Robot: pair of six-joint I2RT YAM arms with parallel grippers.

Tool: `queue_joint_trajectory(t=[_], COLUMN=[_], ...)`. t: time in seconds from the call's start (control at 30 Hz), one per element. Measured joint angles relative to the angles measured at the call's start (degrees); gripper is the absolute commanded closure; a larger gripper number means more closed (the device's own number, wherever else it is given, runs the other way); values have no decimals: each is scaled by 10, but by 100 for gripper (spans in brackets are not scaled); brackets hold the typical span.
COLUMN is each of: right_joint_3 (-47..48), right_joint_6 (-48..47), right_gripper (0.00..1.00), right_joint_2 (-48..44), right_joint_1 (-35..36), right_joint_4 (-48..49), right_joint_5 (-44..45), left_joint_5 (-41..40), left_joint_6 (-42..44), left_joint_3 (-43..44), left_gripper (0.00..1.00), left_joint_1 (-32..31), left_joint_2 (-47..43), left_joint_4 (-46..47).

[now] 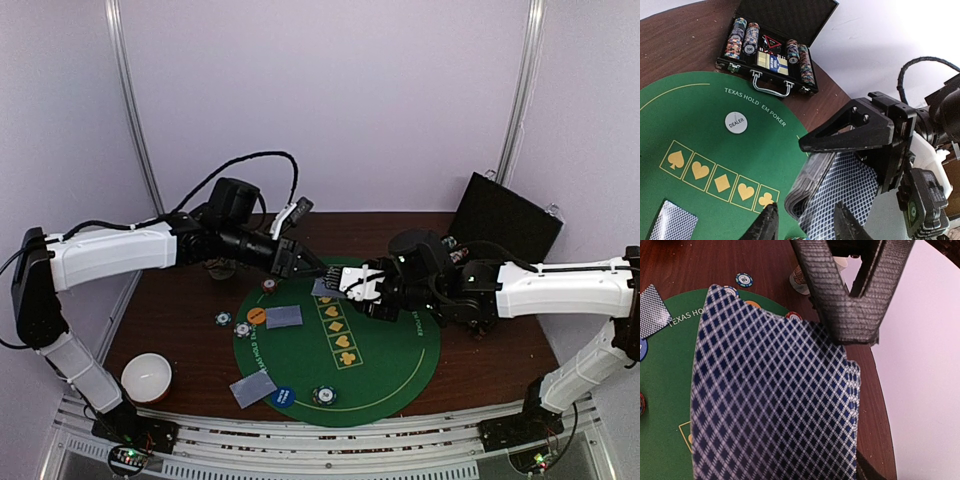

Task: Distribute texas hold em gaming equipment
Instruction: Pick up the poker card from the face-down deck piles.

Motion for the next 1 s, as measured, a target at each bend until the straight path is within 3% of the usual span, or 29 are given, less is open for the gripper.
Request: queue_joint_trajectory(t=[0.17, 0.3, 0.4, 0.57, 1.0], right_joint_3=[0, 0, 0, 0, -1], right_joint_6=[-2, -2, -2, -2, -2], right_gripper=[54, 54, 54, 54, 54], right_joint_2=[0, 0, 0, 0, -8], right_joint_1=[0, 0, -1, -1, -12], right_joint_4=[0, 0, 0, 0, 0], right_joint_5=[0, 0, 0, 3, 9], left_joint_5=[9, 15, 24, 35, 31], left_joint_6=[0, 0, 2, 7, 41], left_joint_3=[0, 0, 0, 0, 24], left_gripper=[60, 72, 76, 99, 100], left_joint_1=[0, 0, 0, 0, 2], left_joint_2=[0, 0, 0, 0, -11], left_joint_4=[0, -2, -6, -15, -47])
